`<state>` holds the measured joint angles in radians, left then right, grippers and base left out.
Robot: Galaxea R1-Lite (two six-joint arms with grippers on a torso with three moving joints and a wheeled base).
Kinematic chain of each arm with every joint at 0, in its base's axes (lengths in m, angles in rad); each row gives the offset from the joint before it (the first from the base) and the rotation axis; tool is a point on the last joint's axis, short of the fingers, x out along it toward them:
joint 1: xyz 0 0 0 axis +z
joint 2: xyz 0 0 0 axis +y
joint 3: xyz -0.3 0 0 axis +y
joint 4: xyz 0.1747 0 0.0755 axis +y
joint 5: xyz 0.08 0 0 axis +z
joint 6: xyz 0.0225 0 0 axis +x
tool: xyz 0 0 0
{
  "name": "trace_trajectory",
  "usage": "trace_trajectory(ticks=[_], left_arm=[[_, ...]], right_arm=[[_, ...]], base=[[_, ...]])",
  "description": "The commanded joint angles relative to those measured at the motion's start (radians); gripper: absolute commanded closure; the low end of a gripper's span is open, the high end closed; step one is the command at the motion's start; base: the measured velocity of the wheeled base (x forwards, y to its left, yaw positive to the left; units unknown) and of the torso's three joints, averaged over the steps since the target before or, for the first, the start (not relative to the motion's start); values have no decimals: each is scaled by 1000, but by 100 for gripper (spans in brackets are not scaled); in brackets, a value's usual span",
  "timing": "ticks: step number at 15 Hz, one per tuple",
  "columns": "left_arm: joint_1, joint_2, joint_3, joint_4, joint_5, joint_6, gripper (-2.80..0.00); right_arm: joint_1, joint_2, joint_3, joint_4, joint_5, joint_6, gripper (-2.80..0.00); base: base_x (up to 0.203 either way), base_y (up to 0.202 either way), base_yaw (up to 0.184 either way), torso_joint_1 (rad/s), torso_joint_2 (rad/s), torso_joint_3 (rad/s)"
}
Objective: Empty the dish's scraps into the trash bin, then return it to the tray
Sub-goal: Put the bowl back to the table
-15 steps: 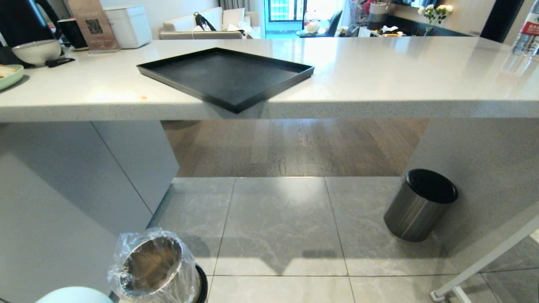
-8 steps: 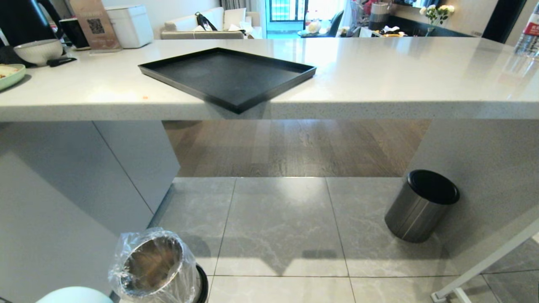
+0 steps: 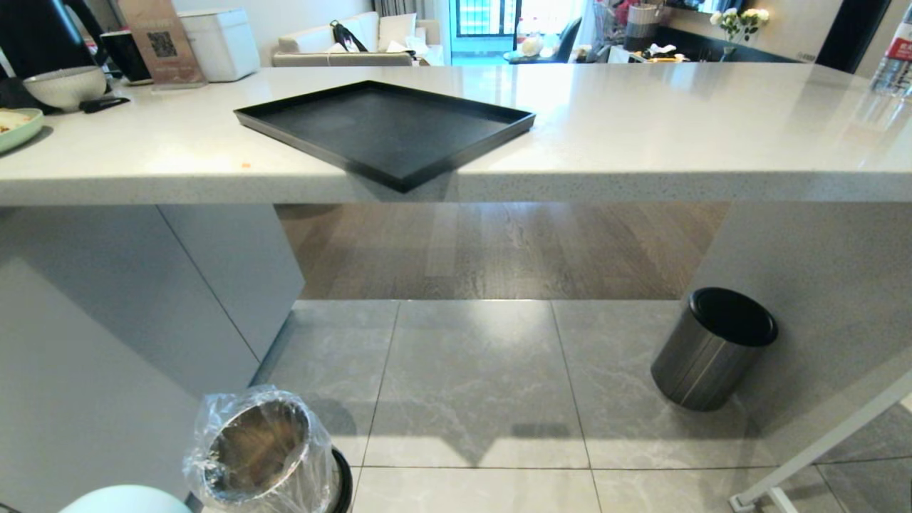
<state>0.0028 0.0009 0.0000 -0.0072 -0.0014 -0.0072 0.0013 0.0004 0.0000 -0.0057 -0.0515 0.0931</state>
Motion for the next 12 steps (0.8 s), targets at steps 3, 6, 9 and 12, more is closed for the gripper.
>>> trace_trajectory(ticks=[3, 6, 9, 12], left_arm=[[0, 1, 0, 0, 0, 0, 0], [0, 1, 0, 0, 0, 0, 0], [0, 1, 0, 0, 0, 0, 0], [0, 1, 0, 0, 0, -2, 0]], right_arm=[[0, 0, 0, 0, -1, 0, 0], [0, 0, 0, 0, -1, 0, 0], [0, 0, 0, 0, -1, 0, 0], [0, 0, 0, 0, -1, 0, 0]], base=[[0, 0, 0, 0, 0, 0], [0, 0, 0, 0, 0, 0], [0, 0, 0, 0, 0, 0], [0, 0, 0, 0, 0, 0]])
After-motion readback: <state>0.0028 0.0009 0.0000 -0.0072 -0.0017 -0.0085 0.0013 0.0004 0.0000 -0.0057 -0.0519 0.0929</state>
